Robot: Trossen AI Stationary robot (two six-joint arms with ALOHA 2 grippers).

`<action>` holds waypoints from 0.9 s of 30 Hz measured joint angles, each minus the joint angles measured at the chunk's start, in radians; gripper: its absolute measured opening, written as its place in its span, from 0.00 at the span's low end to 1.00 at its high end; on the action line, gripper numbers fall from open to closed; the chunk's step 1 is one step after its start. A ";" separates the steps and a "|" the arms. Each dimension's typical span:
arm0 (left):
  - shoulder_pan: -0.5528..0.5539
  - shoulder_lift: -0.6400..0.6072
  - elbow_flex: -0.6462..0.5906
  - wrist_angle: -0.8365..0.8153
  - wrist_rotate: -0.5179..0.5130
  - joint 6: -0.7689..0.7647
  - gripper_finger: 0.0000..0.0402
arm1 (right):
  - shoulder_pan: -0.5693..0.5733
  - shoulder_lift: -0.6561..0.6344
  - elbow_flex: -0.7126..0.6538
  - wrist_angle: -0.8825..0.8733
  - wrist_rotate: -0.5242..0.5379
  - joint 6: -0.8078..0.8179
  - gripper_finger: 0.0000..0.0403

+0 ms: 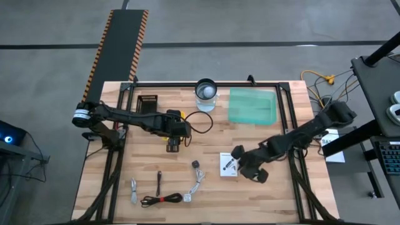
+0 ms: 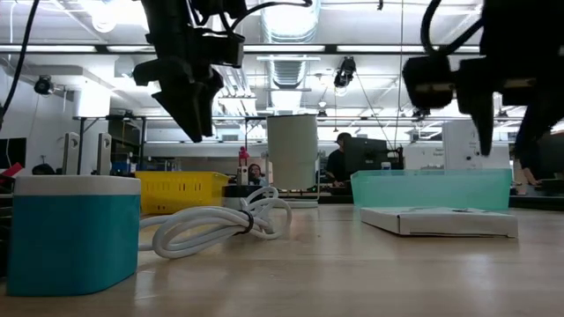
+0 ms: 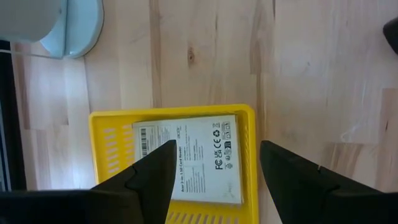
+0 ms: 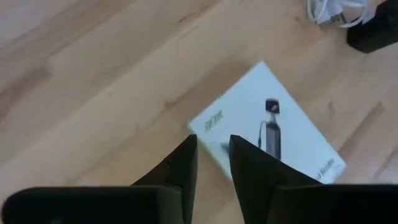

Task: Pick and place items into bin
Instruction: Put the white card reader box into the yellow bin

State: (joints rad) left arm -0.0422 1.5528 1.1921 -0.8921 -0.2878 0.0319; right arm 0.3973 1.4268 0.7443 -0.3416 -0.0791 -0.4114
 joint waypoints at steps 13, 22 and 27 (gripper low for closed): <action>0.001 0.000 -0.007 0.001 -0.004 -0.001 0.53 | -0.001 0.156 0.033 0.015 0.037 -0.171 0.40; 0.001 0.000 -0.007 0.020 -0.004 0.000 0.53 | -0.003 0.192 0.033 0.000 0.101 -0.246 0.37; 0.001 0.000 -0.008 0.020 -0.004 0.000 0.53 | -0.003 0.199 0.034 -0.020 0.101 -0.248 0.32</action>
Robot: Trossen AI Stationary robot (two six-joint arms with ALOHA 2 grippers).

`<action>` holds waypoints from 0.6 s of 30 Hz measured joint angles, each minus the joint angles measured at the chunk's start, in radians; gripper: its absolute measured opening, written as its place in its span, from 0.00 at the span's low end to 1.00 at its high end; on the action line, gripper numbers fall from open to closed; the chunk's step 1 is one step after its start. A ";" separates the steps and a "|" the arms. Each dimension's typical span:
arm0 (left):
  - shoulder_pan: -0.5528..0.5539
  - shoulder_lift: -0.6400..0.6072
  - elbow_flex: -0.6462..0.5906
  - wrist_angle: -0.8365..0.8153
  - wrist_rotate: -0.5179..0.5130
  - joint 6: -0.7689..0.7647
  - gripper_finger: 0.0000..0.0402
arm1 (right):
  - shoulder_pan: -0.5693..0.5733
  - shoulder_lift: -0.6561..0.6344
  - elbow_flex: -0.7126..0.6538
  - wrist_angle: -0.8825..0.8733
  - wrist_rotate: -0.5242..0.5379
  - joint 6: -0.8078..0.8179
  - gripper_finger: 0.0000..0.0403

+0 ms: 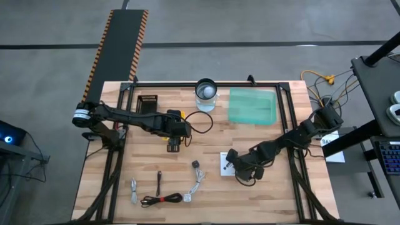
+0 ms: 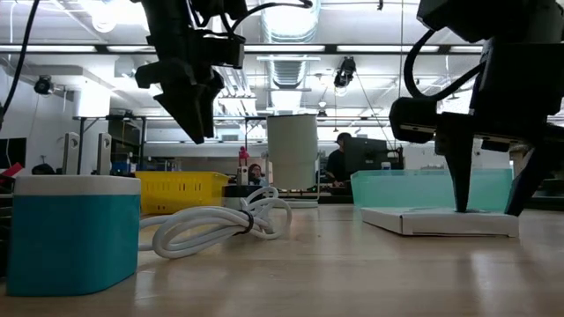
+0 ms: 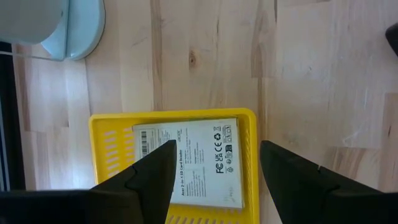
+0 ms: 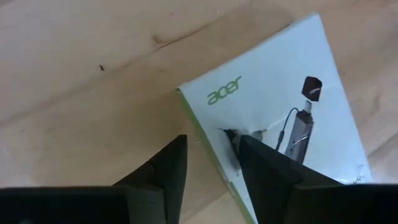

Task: Pick and place items into bin
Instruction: Put the white card reader box into the yellow bin

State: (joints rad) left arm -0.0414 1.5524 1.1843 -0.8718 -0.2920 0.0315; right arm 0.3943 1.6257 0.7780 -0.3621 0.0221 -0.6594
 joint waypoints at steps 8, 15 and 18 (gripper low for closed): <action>0.000 0.000 0.000 0.001 0.000 0.000 0.53 | -0.002 0.027 0.003 0.005 -0.050 -0.006 0.18; 0.000 0.000 0.000 0.010 -0.001 0.001 0.53 | -0.033 0.019 0.001 -0.022 -0.080 0.105 0.03; 0.000 0.000 0.000 0.011 -0.002 0.002 0.53 | -0.045 -0.003 -0.003 -0.016 -0.053 0.164 0.03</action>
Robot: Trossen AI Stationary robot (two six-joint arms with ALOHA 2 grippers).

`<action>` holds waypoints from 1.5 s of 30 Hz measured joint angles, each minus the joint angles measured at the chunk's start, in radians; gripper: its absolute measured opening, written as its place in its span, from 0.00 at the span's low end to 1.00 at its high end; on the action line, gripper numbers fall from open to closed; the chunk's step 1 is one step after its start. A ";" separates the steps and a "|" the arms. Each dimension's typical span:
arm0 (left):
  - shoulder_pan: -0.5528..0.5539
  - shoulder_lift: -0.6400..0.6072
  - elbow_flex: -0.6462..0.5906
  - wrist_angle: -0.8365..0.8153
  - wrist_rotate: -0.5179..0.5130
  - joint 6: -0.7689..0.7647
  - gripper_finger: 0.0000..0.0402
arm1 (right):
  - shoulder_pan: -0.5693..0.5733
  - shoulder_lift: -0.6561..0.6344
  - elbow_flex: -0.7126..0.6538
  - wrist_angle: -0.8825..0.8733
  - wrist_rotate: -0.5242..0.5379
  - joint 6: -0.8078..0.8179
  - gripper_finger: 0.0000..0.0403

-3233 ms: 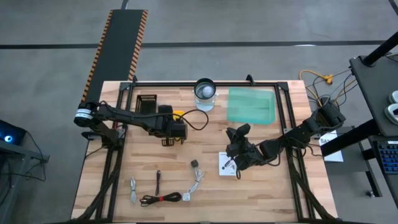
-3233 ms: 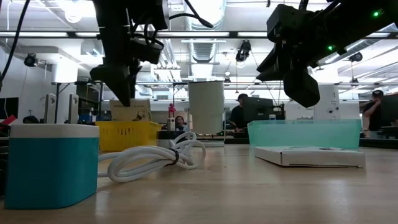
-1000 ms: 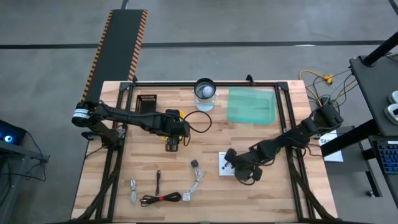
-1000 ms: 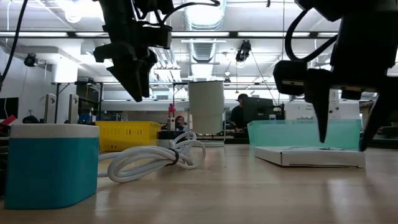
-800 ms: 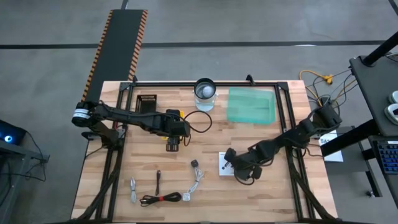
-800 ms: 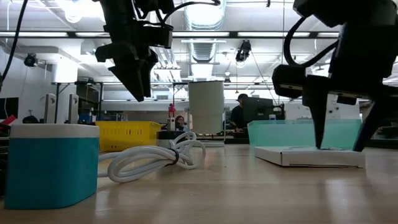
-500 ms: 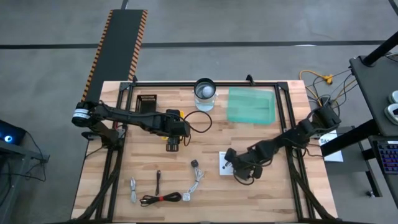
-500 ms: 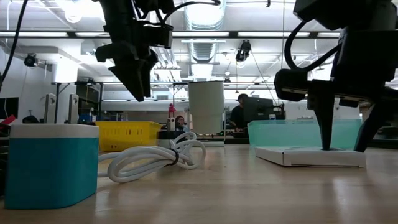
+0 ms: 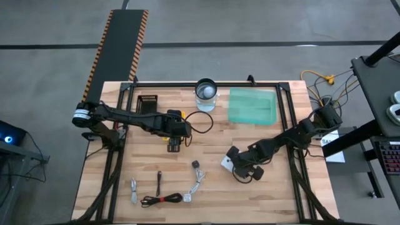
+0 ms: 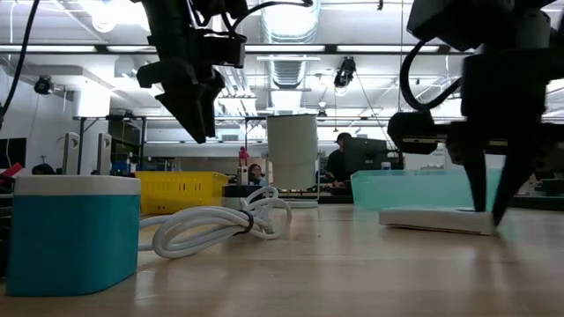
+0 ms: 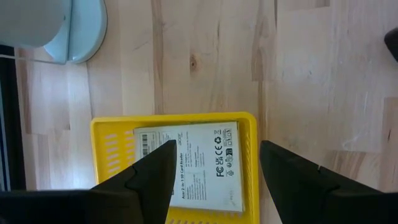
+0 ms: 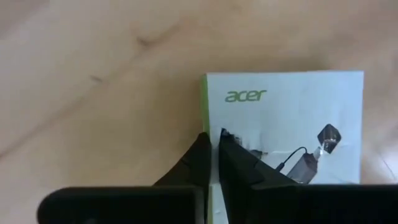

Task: Pick and place items into bin
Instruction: Put the white card reader box into the yellow bin

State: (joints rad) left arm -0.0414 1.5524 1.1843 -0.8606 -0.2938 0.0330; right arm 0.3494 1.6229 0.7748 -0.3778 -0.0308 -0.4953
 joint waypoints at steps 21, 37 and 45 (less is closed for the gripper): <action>-0.021 -0.003 -0.071 0.706 0.308 0.638 0.53 | -0.001 -0.295 -0.009 0.180 -0.051 -0.214 0.03; -0.021 -0.001 -0.131 1.091 0.559 0.954 0.53 | -0.005 -0.418 -0.009 0.261 -0.111 -0.329 0.03; -0.021 0.037 -0.129 1.158 0.637 0.979 0.53 | -0.029 -0.418 -0.009 0.317 -0.108 -0.369 0.03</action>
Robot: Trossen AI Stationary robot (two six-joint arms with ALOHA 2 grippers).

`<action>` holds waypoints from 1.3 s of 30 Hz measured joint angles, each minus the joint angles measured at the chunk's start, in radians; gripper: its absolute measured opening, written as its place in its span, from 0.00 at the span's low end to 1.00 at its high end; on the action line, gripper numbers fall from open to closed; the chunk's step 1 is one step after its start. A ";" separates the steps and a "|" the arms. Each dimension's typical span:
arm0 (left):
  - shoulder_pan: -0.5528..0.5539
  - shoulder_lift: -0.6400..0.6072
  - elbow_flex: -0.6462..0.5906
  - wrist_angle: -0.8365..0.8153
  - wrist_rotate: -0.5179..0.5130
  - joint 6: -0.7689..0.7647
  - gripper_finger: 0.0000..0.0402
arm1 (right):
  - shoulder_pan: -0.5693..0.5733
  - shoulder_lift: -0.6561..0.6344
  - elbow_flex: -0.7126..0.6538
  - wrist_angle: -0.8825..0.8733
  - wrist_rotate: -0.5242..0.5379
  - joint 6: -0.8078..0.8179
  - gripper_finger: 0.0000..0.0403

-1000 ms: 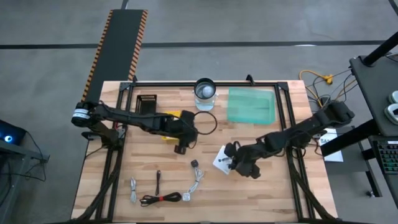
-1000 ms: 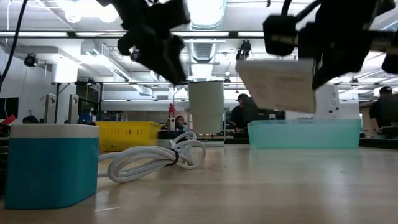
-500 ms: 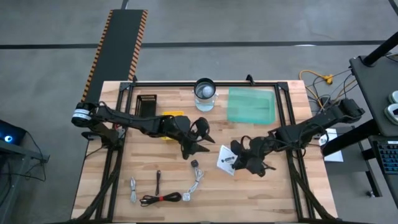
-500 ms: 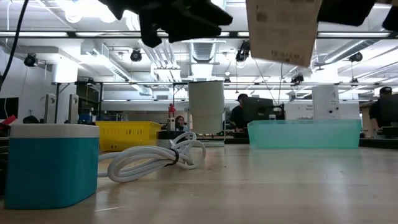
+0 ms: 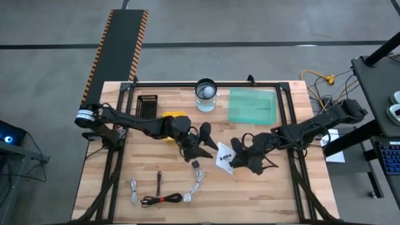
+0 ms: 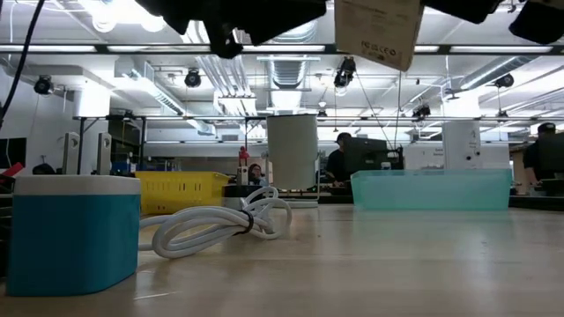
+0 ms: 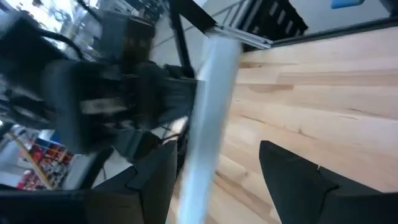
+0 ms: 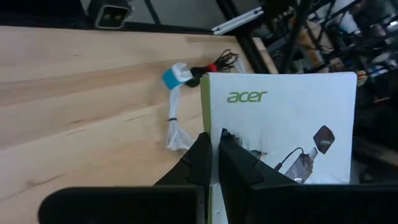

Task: Pick and place items into bin
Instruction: Put the white card reader box into the yellow bin

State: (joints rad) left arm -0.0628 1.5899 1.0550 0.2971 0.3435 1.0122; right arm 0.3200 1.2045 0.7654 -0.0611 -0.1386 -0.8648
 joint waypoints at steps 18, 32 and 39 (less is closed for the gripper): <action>0.000 0.046 0.023 0.090 0.055 0.003 0.45 | -0.051 0.007 0.000 0.062 -0.002 -0.009 0.03; -0.001 0.040 0.032 0.024 0.043 0.067 0.04 | -0.052 0.008 0.000 0.060 0.013 0.067 0.05; -0.006 -0.027 0.033 -0.142 -0.123 0.049 0.05 | -0.054 0.007 -0.002 0.038 0.191 0.159 0.19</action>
State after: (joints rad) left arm -0.0689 1.5628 1.0878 0.1555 0.2210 1.0609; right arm 0.2663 1.2118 0.7635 -0.0231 0.0521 -0.7057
